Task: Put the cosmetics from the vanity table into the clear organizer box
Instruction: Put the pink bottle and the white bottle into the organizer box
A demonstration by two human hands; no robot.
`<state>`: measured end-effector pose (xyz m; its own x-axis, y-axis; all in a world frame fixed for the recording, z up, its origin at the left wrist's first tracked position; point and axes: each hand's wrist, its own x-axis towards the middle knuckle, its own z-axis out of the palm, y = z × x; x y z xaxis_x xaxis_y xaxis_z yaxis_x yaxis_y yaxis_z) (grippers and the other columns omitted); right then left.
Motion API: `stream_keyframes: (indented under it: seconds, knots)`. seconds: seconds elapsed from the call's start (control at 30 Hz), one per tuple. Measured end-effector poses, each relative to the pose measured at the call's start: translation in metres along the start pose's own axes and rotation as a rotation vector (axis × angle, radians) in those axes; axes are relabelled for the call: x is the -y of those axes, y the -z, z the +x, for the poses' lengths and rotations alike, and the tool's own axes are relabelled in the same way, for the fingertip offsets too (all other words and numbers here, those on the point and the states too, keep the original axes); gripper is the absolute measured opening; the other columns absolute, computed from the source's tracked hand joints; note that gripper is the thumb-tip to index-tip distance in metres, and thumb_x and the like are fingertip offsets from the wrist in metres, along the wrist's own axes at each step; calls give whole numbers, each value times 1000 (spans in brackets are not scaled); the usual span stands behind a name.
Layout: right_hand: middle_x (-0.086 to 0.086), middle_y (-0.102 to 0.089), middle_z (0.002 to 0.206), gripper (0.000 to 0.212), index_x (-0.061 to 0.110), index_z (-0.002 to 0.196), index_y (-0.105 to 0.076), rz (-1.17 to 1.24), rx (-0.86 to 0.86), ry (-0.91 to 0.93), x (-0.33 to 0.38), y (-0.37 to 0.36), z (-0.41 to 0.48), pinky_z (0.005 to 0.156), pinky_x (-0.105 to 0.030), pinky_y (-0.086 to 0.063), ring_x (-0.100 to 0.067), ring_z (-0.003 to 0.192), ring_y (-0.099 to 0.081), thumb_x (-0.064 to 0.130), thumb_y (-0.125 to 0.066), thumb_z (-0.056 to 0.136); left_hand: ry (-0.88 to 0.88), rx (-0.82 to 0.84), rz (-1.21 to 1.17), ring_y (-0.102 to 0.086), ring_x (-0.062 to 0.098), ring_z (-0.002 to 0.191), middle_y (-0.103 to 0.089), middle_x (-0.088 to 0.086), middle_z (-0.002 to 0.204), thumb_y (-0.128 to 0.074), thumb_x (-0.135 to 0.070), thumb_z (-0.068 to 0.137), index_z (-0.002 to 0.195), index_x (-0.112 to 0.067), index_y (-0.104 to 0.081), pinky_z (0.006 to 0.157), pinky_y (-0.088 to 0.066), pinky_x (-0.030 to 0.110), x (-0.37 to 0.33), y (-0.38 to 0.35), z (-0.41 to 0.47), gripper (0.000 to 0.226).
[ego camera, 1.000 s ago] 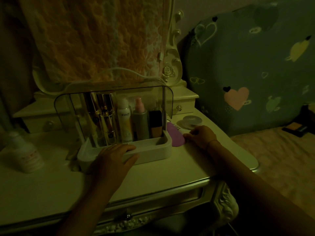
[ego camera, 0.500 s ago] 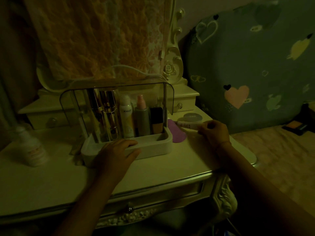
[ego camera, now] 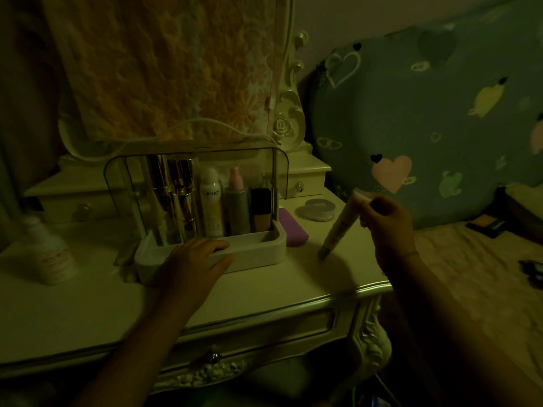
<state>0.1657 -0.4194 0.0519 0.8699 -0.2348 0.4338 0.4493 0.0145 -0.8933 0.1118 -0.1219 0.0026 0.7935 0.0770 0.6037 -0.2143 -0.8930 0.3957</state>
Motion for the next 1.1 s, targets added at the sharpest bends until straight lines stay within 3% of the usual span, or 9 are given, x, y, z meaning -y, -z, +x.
stream_keyframes:
  seconds: [0.2, 0.33, 0.43, 0.53, 0.7, 0.87, 0.97, 1.03, 1.1]
  knots:
    - [3, -59, 72, 6, 20, 82, -65, 27, 231, -8, 28, -22, -19, 57, -20, -41, -6, 60, -48, 16, -60, 82, 58, 24, -205, -48, 7, 95, -56, -11, 94, -70, -30, 76, 102, -19, -68, 79, -35, 20, -13, 8, -3, 28]
    - [4, -62, 71, 9, 19, 82, -67, 67, 409, -1, 39, -54, -34, 56, -18, -43, -4, 58, -51, 24, -64, 75, 115, 215, -607, -56, 6, 101, -58, -23, 97, -67, -26, 78, 105, -29, -65, 79, -39, 10, -37, 16, -6, 27]
    - [-3, -62, 71, 3, 20, 74, -68, 157, 503, -27, 42, -84, -44, 57, -21, -45, -10, 60, -53, 20, -66, 73, 158, 439, -914, -63, 3, 100, -71, -18, 97, -56, -38, 78, 99, -37, -66, 80, -48, 14, -42, 27, -5, 24]
    - [1, -67, 74, 11, 23, 77, -71, 182, 568, -67, 42, -111, -50, 63, -26, -47, -15, 71, -58, 26, -66, 68, 245, 532, -1020, -66, 14, 99, -73, -2, 101, -52, -45, 79, 101, -28, -68, 82, -53, 24, -31, 38, -6, 32]
    - [5, -72, 76, 12, 14, 89, -68, 216, 666, -111, 41, -147, -54, 61, -20, -52, -8, 71, -65, 18, -62, 79, 348, 428, -1090, -69, 12, 90, -75, -5, 93, -58, -45, 73, 88, -29, -74, 72, -54, 19, -7, 52, -8, 27]
    - [-19, -62, 90, 25, -5, 97, -61, 163, 661, -115, 41, -173, -59, 73, -38, -45, -28, 80, -55, 15, -62, 81, 430, 302, -1081, -69, 7, 88, -75, -7, 91, -63, -45, 66, 89, -26, -71, 68, -51, 20, 10, 64, -7, 31]
    - [0, -69, 88, 17, 5, 95, -65, 120, 660, -68, 43, -184, -64, 74, -37, -49, -23, 86, -62, 14, -65, 81, 459, 217, -1072, -68, 1, 76, -75, -8, 84, -66, -44, 63, 92, -26, -69, 53, -49, 13, 13, 69, -5, 34]
    - [5, -69, 83, 13, 7, 92, -65, 113, 653, -50, 44, -191, -65, 75, -29, -54, -15, 84, -66, 10, -65, 80, 472, 174, -1068, -67, -1, 72, -74, -9, 80, -68, -39, 66, 95, -24, -68, 50, -46, 9, 15, 71, -4, 32]
    - [7, -68, 79, 13, 3, 92, -64, 101, 652, -36, 46, -195, -66, 62, -13, -51, -1, 72, -65, 8, -65, 80, 474, 145, -1072, -68, -1, 73, -74, -9, 80, -69, -30, 73, 99, -21, -67, 53, -47, 9, 18, 71, -3, 28]
